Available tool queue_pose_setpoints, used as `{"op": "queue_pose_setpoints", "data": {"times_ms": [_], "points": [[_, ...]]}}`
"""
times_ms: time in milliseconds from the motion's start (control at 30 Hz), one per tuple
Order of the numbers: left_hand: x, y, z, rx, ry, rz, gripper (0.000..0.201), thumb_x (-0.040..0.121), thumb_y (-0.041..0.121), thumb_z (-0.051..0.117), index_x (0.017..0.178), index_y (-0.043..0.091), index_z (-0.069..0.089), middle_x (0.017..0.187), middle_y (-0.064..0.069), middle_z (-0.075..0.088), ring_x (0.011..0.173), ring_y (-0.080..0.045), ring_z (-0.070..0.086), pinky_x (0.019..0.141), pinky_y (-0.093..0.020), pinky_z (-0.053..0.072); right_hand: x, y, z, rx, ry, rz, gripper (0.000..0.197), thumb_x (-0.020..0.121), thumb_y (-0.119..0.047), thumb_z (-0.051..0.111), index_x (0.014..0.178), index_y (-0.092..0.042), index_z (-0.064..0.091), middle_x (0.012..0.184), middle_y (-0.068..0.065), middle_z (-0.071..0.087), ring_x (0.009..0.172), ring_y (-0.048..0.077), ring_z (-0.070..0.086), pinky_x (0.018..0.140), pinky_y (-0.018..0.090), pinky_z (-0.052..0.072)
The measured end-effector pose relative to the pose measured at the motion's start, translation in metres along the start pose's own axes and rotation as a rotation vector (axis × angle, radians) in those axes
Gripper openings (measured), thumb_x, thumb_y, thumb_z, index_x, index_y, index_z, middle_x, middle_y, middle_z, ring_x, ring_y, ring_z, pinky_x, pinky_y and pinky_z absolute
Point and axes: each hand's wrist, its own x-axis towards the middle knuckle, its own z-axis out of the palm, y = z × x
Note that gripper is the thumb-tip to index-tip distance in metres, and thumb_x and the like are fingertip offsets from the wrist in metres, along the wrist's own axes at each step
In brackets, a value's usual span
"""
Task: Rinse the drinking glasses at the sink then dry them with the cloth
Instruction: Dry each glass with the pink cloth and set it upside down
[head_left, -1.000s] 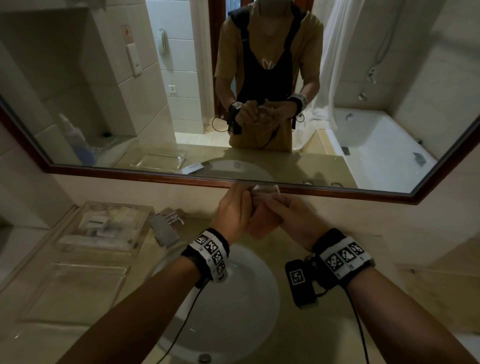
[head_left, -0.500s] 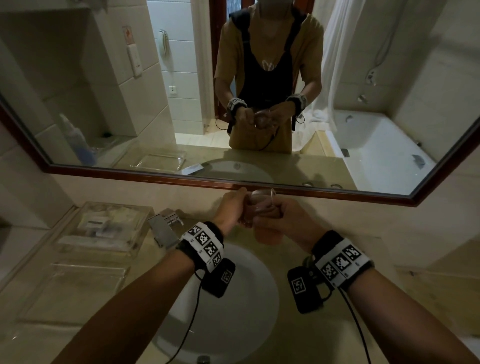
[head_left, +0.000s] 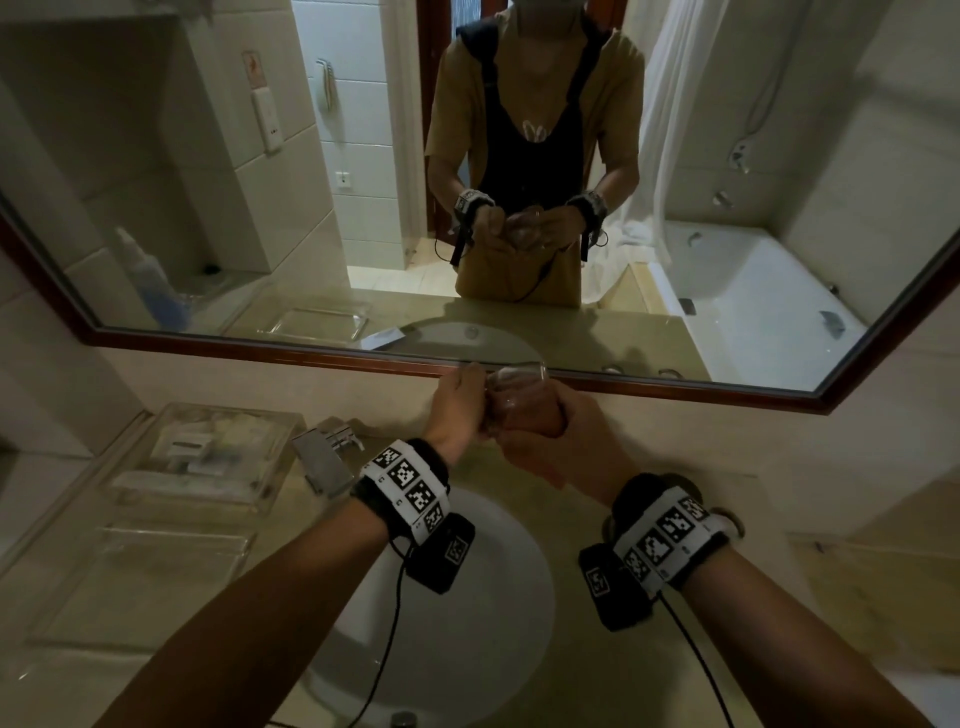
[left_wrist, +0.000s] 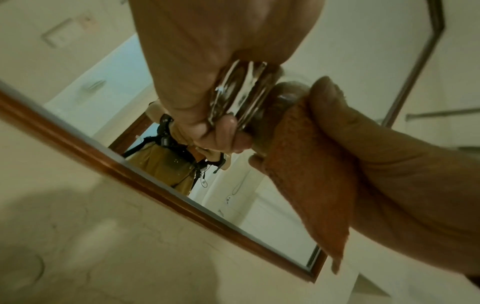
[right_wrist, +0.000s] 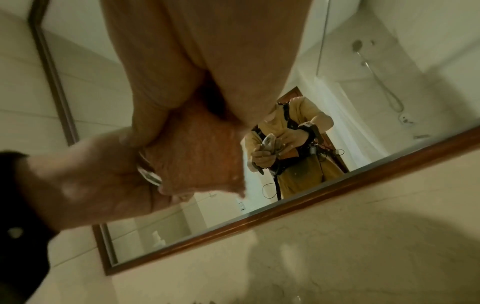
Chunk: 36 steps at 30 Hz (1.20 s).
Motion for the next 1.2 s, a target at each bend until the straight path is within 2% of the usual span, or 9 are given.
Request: {"op": "queue_pose_setpoints", "data": {"times_ms": [200, 300, 400, 567, 767, 867, 967, 1100, 1200], "points": [[-0.005, 0.005, 0.008, 0.044, 0.025, -0.009, 0.034, 0.102, 0.023, 0.032, 0.073, 0.016, 0.048, 0.071, -0.001, 0.051, 0.064, -0.014, 0.049, 0.062, -0.029, 0.043, 0.001, -0.004, 0.01, 0.202, 0.129, 0.041, 0.026, 0.074, -0.002, 0.08, 0.097, -0.011, 0.071, 0.087, -0.004, 0.076, 0.082, 0.009, 0.072, 0.07, 0.022, 0.055], [-0.016, 0.001, 0.01, 0.155, 0.091, 0.197, 0.04, 0.103, 0.024, 0.031, 0.072, 0.01, 0.052, 0.068, -0.003, 0.056, 0.062, -0.016, 0.051, 0.061, -0.03, 0.041, 0.003, -0.006, 0.013, 0.27, 0.219, 0.126, 0.008, 0.084, -0.014, 0.073, 0.091, -0.01, 0.074, 0.088, 0.002, 0.076, 0.084, 0.016, 0.071, 0.076, 0.031, 0.056], [-0.024, 0.0, 0.007, 0.272, 0.05, 0.492, 0.043, 0.1, 0.029, 0.028, 0.078, 0.003, 0.055, 0.072, -0.009, 0.06, 0.062, -0.019, 0.053, 0.057, -0.027, 0.04, 0.01, -0.003, 0.01, 0.383, 0.227, 0.287, 0.026, 0.088, -0.032, 0.068, 0.1, -0.009, 0.074, 0.099, 0.009, 0.075, 0.096, 0.023, 0.07, 0.087, 0.04, 0.055], [-0.022, -0.005, 0.0, 0.542, -0.081, 0.79, 0.039, 0.098, 0.022, 0.029, 0.092, -0.001, 0.059, 0.085, -0.013, 0.057, 0.073, -0.023, 0.054, 0.067, -0.033, 0.046, 0.022, -0.006, 0.006, 0.711, 0.232, 0.578, 0.039, 0.094, -0.039, 0.058, 0.118, -0.009, 0.064, 0.111, 0.013, 0.072, 0.088, 0.021, 0.071, 0.069, 0.032, 0.058], [-0.017, -0.008, -0.002, 0.386, -0.01, 0.582, 0.053, 0.098, 0.036, 0.02, 0.091, 0.003, 0.061, 0.082, -0.01, 0.063, 0.073, -0.02, 0.059, 0.068, -0.029, 0.047, 0.012, 0.001, 0.009, 0.526, 0.087, 0.513, 0.073, 0.058, -0.053, 0.084, 0.109, -0.003, 0.068, 0.098, 0.013, 0.073, 0.088, 0.026, 0.07, 0.076, 0.042, 0.058], [-0.016, -0.006, -0.004, 0.271, 0.043, 0.481, 0.05, 0.102, 0.031, 0.024, 0.087, 0.0, 0.061, 0.075, -0.013, 0.064, 0.065, -0.018, 0.058, 0.059, -0.026, 0.046, 0.006, 0.0, 0.006, 0.378, -0.026, 0.428, 0.047, 0.074, -0.033, 0.081, 0.103, 0.002, 0.069, 0.075, 0.013, 0.064, 0.058, 0.02, 0.056, 0.049, 0.028, 0.042], [-0.012, -0.003, -0.004, 0.194, 0.056, 0.383, 0.044, 0.105, 0.018, 0.028, 0.086, -0.005, 0.06, 0.077, -0.018, 0.065, 0.068, -0.019, 0.059, 0.06, -0.019, 0.047, -0.001, -0.008, 0.003, 0.182, -0.109, 0.308, 0.019, 0.082, -0.01, 0.075, 0.098, -0.001, 0.068, 0.072, 0.008, 0.067, 0.053, 0.013, 0.057, 0.044, 0.021, 0.04], [-0.002, -0.007, -0.008, -0.043, -0.023, 0.098, 0.046, 0.103, 0.029, 0.03, 0.098, -0.006, 0.06, 0.095, -0.023, 0.066, 0.086, -0.031, 0.065, 0.075, -0.041, 0.055, 0.001, -0.006, -0.001, -0.085, -0.145, 0.02, 0.031, 0.078, 0.0, 0.077, 0.094, -0.02, 0.061, 0.093, 0.0, 0.068, 0.083, 0.01, 0.066, 0.072, 0.028, 0.054], [-0.002, 0.003, -0.008, -0.099, -0.096, -0.07, 0.042, 0.102, 0.025, 0.03, 0.095, -0.001, 0.062, 0.088, -0.016, 0.069, 0.074, -0.019, 0.068, 0.06, -0.03, 0.056, 0.003, -0.001, -0.009, -0.362, -0.21, -0.166, 0.016, 0.083, -0.011, 0.073, 0.091, -0.015, 0.059, 0.1, 0.003, 0.067, 0.09, 0.021, 0.064, 0.079, 0.039, 0.053]]}}
